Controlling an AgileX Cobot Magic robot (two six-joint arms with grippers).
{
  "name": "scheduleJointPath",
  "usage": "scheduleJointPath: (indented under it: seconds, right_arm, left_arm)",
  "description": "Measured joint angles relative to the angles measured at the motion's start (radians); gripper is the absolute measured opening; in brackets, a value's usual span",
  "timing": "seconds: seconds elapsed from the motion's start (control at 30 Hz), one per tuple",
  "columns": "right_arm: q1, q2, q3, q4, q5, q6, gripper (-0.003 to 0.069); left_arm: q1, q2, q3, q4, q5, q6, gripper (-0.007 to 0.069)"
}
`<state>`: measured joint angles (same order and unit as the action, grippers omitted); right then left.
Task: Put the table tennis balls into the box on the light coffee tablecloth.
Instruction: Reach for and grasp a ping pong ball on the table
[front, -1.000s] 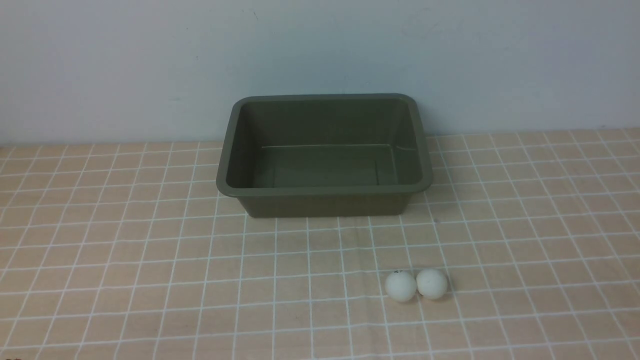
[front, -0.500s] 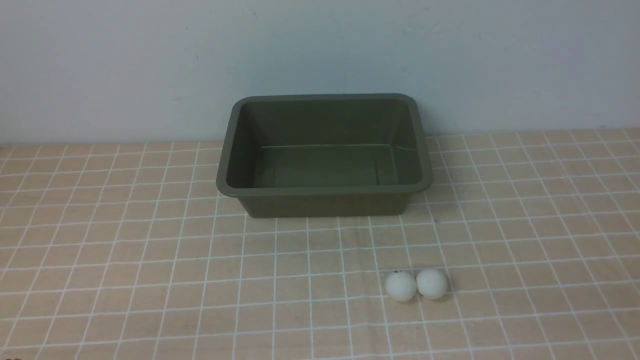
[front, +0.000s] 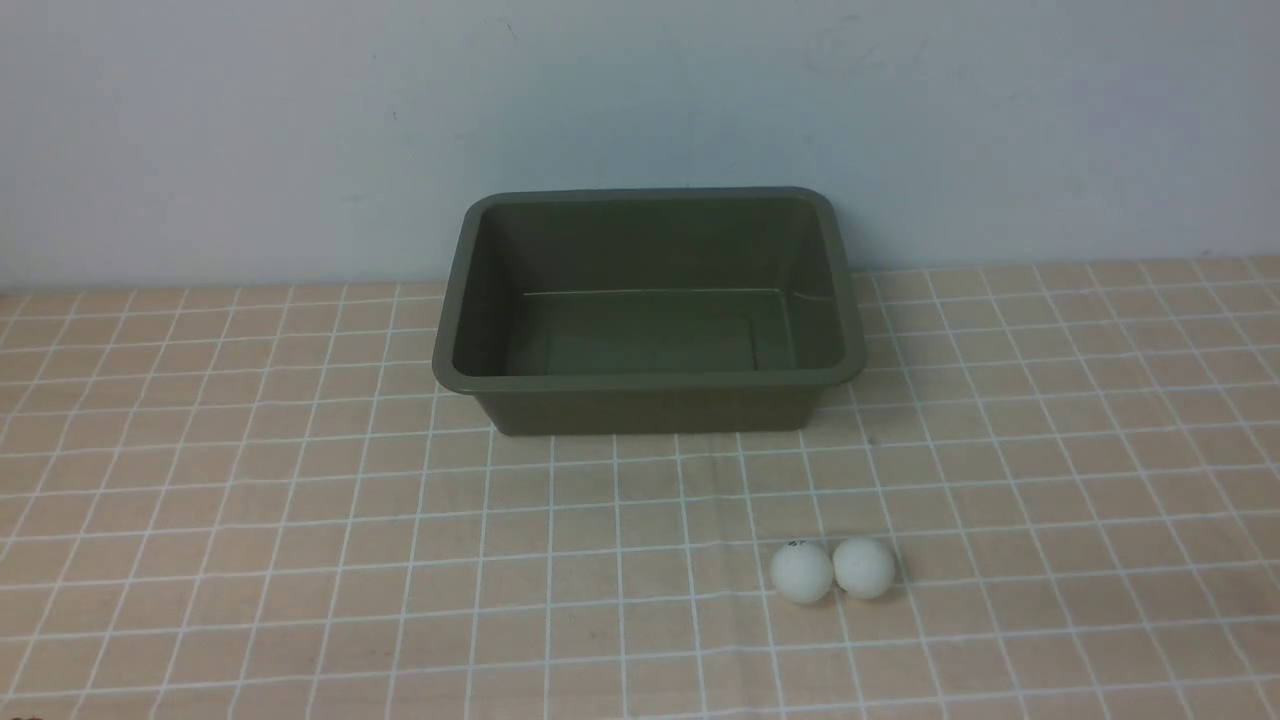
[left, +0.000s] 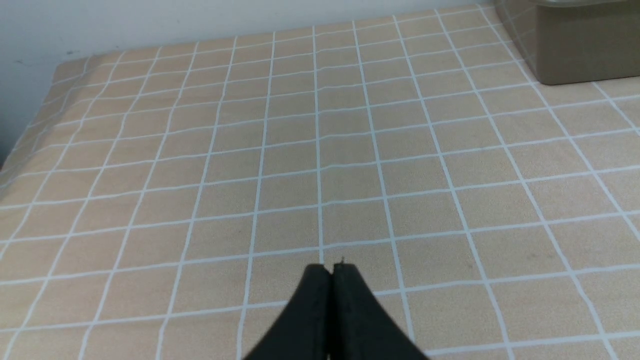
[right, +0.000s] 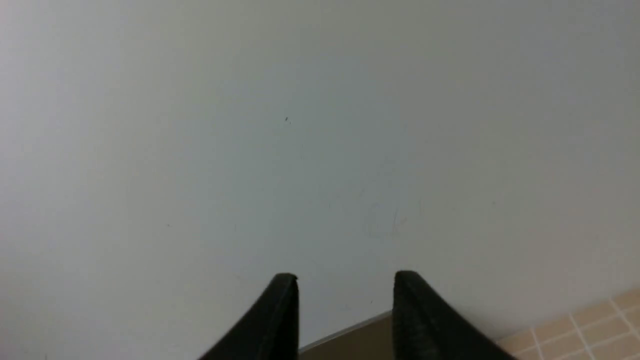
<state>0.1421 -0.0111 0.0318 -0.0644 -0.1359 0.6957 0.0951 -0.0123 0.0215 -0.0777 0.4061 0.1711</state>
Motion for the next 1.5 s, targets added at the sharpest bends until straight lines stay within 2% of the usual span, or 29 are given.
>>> scheduleJointPath:
  seconds: [0.1,0.13,0.2,0.27,0.3,0.4,0.5,0.63,0.67,0.87,1.0,1.03,1.2,1.27,1.4,1.5]
  right_arm:
    - [0.000,0.000,0.000,-0.084,0.003,0.127,0.0421]
    - [0.000,0.000,0.000,-0.088,0.003,0.133,0.0427]
    - [0.000,0.000,0.000,-0.152,-0.015,0.205,0.0507]
    - [0.000,0.000,0.000,-0.201,-0.082,0.235,0.0546]
    - [0.000,0.000,0.000,-0.201,-0.092,0.235,0.0546]
    - [0.000,0.000,-0.010,-0.324,-0.286,0.244,0.0570]
    - [0.000,0.000,-0.082,-0.419,-0.299,0.244,0.0572]
    - [0.000,0.022,-0.246,-0.553,-0.204,0.248,0.0572]
    - [0.000,0.067,-0.335,-0.603,-0.107,0.253,0.0572]
    - [0.000,0.313,-0.524,-0.660,0.208,0.272,0.0572]
    - [0.000,0.536,-0.609,-0.652,0.389,0.237,0.0572]
    - [0.000,0.546,-0.609,-0.651,0.389,0.232,0.0572]
    - [0.054,0.753,-0.689,-0.505,0.613,0.034,0.0572]
    - [0.095,0.810,-0.711,-0.406,0.681,-0.087,0.0572]
    - [0.214,0.935,-0.765,-0.153,0.783,-0.428,0.0572]
    - [0.280,1.016,-0.809,-0.016,0.818,-0.584,0.0572]
  left_arm:
    - [0.000,0.000,0.000,0.000,0.000,0.000,-0.0069]
    - [0.000,0.000,0.000,0.000,0.000,0.000,-0.0069]
    - [0.000,0.000,0.000,0.000,0.000,0.000,-0.0069]
    - [0.000,0.000,0.000,0.000,0.000,0.000,-0.0069]
    - [0.000,0.000,0.000,0.000,0.000,0.000,-0.0069]
    - [0.000,0.000,0.000,0.000,0.000,0.000,-0.0069]
    - [0.000,0.000,0.000,0.000,0.000,0.000,-0.0069]
    - [0.000,0.000,0.000,0.000,0.000,0.000,-0.0069]
    - [0.000,0.000,0.000,0.000,0.000,0.000,-0.0069]
    - [0.000,0.000,0.000,0.000,0.000,0.000,-0.0069]
    - [0.000,0.000,0.000,0.000,0.000,0.000,-0.0069]
    - [0.000,0.000,0.000,0.000,0.000,0.000,-0.0069]
    - [0.000,0.000,0.000,0.000,0.000,0.000,-0.0069]
    - [0.000,0.000,0.000,0.000,0.000,0.000,-0.0069]
    - [0.000,0.000,0.000,0.000,0.000,0.000,-0.0069]
    - [0.000,0.000,0.000,0.000,0.000,0.000,-0.0069]
